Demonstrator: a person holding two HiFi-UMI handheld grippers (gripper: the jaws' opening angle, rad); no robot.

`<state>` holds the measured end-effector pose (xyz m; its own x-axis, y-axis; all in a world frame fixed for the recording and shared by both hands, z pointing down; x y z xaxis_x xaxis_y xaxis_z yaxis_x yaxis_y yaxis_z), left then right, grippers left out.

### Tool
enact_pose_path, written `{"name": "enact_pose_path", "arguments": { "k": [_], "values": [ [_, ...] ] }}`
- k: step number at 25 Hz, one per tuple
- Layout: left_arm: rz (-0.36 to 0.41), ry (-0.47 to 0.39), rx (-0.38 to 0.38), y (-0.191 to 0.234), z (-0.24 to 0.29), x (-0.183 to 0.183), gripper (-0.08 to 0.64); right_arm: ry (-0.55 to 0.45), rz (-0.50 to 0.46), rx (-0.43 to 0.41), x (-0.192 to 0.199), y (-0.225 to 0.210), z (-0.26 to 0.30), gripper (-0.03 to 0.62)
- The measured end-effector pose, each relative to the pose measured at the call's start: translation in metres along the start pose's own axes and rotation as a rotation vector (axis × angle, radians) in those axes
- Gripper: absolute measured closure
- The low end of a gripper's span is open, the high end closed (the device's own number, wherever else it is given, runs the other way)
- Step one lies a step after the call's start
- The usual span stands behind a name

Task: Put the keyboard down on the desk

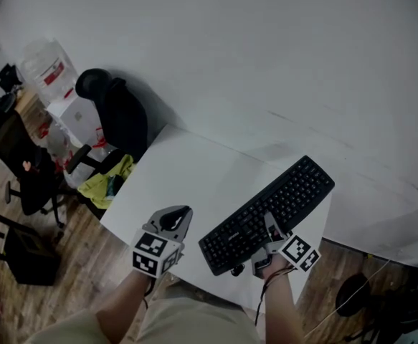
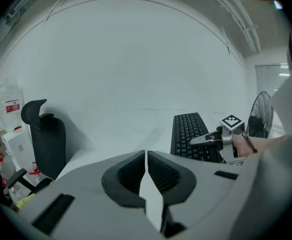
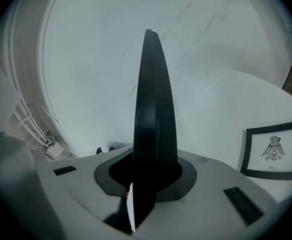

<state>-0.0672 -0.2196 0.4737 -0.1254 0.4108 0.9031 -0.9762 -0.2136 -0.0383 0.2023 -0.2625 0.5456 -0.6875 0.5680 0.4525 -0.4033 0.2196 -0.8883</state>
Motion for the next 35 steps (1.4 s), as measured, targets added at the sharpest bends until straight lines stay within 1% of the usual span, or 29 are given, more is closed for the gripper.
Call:
{"name": "enact_pose_path", "arguments": {
  "k": [4,8,13,16,22,25,27,31,35],
  "values": [
    [0.003,0.018,0.026,0.01,0.022,0.006,0.528,-0.035,0.054,0.035,0.006,-0.018,0.018,0.499],
    [0.02,0.039,0.072,0.018,0.041,0.007,0.528,-0.074,0.094,0.073,0.009,-0.039,0.034,0.499],
    [0.048,0.082,0.127,0.036,0.064,0.02,0.526,-0.142,0.188,0.144,0.022,-0.071,0.049,0.499],
    [0.055,0.107,0.147,0.048,0.08,0.028,0.526,-0.196,0.255,0.156,0.028,-0.09,0.059,0.499],
    [0.06,0.152,0.171,0.065,0.112,0.04,0.526,-0.257,0.372,0.164,0.038,-0.121,0.087,0.499],
    [0.064,0.166,0.19,0.068,0.124,0.046,0.526,-0.298,0.397,0.18,0.042,-0.133,0.099,0.499],
    [0.066,0.178,0.196,0.069,0.129,0.05,0.526,-0.31,0.396,0.185,0.045,-0.138,0.105,0.499],
    [0.051,0.192,0.197,0.069,0.133,0.057,0.526,-0.3,0.377,0.206,0.052,-0.146,0.114,0.499],
    [0.044,0.22,0.208,0.064,0.134,0.068,0.528,-0.303,0.419,0.22,0.06,-0.158,0.118,0.497]
  ]
}}
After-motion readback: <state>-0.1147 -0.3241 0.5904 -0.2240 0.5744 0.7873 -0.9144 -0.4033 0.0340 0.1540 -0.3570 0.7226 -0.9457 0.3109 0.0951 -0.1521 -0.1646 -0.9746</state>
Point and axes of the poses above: the fingertips, and each gripper's own axes: z forward along the fingers, y to its left, x out of its underside, the point moved 4 cm from there along -z, backward along the fingers, and after that the axes turned 15 degrees about -x, right-handed, at the moved point
